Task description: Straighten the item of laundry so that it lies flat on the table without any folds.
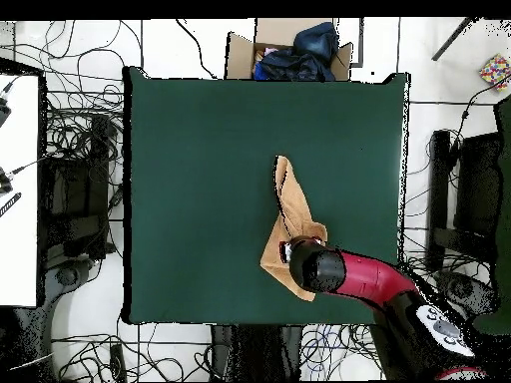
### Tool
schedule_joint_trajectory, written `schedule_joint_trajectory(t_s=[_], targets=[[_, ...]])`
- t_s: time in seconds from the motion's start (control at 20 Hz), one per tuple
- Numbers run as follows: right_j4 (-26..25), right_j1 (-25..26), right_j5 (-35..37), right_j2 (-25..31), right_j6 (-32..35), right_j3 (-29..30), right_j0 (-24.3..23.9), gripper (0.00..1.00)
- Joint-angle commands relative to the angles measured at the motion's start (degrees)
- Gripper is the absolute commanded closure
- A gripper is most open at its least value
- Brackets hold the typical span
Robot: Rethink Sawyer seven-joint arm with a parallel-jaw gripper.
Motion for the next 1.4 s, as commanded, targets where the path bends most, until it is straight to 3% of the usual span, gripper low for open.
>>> schedule_joint_trajectory(t_s=[0.05,0.7,0.85,0.9,1.1,1.4], targets=[[0.64,-0.33,4.23,-0.60,6.60,-3.06,-0.35,1.00],[0.86,-0.58,6.94,-0.06,5.28,-4.61,-1.02,1.00],[0.84,-0.70,4.76,0.09,6.24,-4.18,-1.27,1.00],[0.83,-0.78,4.14,-0.17,6.72,-4.10,-1.07,0.00],[0.87,-0.77,7.10,-1.91,6.69,-5.28,0.67,0.00],[0.97,-0.44,6.10,-1.70,6.84,-4.32,0.20,0.00]])
